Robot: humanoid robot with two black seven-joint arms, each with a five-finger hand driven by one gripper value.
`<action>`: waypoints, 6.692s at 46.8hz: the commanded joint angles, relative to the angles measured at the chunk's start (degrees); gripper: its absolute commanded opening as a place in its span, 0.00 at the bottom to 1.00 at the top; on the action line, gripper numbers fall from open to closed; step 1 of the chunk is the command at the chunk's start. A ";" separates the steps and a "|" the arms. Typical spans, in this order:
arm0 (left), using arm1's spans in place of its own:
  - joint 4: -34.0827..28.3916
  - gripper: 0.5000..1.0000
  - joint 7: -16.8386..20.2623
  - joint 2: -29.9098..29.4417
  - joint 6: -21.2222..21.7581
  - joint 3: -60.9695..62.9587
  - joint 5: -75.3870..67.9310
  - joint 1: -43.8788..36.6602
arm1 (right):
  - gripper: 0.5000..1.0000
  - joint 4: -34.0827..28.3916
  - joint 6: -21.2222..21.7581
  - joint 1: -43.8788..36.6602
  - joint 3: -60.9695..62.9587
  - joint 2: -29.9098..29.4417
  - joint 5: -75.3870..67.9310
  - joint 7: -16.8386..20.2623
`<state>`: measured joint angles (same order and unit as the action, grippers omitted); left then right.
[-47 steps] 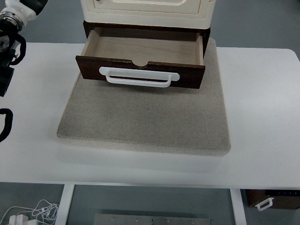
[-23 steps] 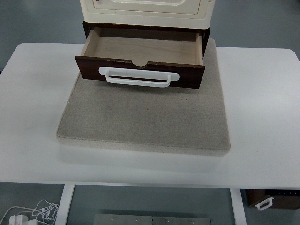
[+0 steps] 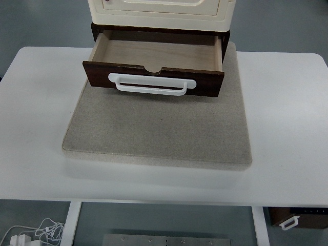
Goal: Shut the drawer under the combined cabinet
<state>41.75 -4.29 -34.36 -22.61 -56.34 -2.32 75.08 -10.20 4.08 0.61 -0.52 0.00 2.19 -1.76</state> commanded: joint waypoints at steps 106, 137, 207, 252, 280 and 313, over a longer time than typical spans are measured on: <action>47.37 0.99 -26.03 -7.21 -12.39 35.95 -16.14 5.78 | 0.90 0.00 0.05 0.01 -0.01 0.00 0.01 0.00; 44.38 0.99 -30.71 -2.73 -12.39 45.00 -21.94 6.84 | 0.90 0.00 -0.03 0.01 -0.01 0.00 -0.08 0.00; 30.23 0.99 -30.71 6.32 -12.39 44.21 -32.93 7.80 | 0.90 0.00 0.05 0.01 -0.01 0.00 0.01 0.00; 22.32 0.99 -30.71 9.05 -12.39 41.75 -37.59 7.45 | 0.90 0.00 0.05 0.01 -0.01 0.00 0.01 0.00; 19.24 0.98 -30.60 9.40 -12.39 41.05 -39.17 7.28 | 0.90 0.00 -0.03 0.01 -0.01 0.00 0.01 0.00; 15.46 0.97 -29.90 12.30 -12.39 40.87 -39.26 7.10 | 0.90 0.00 0.05 0.01 -0.01 0.00 0.01 0.00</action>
<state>57.44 -34.28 -22.36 -35.00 -15.51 -41.49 82.10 -10.20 4.10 0.61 -0.50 0.00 2.19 -1.76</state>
